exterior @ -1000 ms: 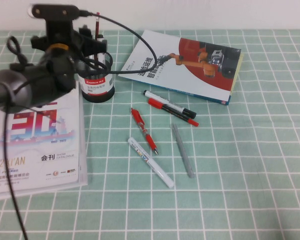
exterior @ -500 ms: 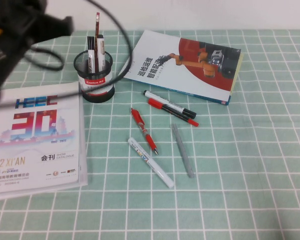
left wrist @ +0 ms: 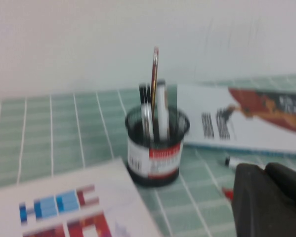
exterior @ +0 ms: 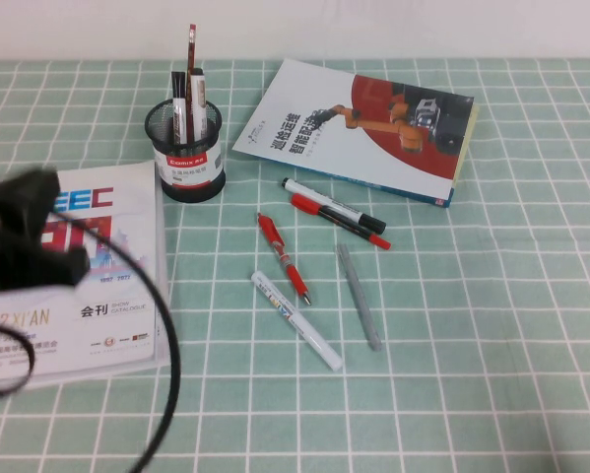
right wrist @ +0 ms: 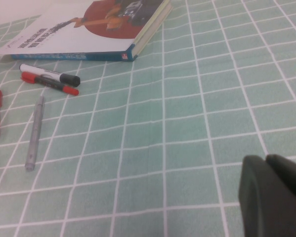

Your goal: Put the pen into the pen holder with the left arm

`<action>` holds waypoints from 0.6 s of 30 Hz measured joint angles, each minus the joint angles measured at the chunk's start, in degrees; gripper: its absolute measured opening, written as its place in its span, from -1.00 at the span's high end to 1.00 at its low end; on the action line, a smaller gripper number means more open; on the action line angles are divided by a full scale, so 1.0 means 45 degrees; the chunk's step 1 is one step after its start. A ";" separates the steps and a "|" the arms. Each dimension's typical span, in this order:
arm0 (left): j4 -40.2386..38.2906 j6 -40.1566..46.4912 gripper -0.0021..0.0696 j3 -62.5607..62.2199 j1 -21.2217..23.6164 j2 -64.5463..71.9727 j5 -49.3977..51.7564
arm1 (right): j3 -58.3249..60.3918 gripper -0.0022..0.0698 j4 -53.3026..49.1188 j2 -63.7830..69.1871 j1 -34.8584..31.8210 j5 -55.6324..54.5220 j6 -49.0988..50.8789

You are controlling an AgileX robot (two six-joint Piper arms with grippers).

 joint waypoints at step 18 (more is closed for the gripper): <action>-0.0526 0.0484 0.94 0.3871 -0.0254 -0.4016 -0.1401 | 0.0000 1.00 0.0000 0.0000 0.0000 0.0000 0.0000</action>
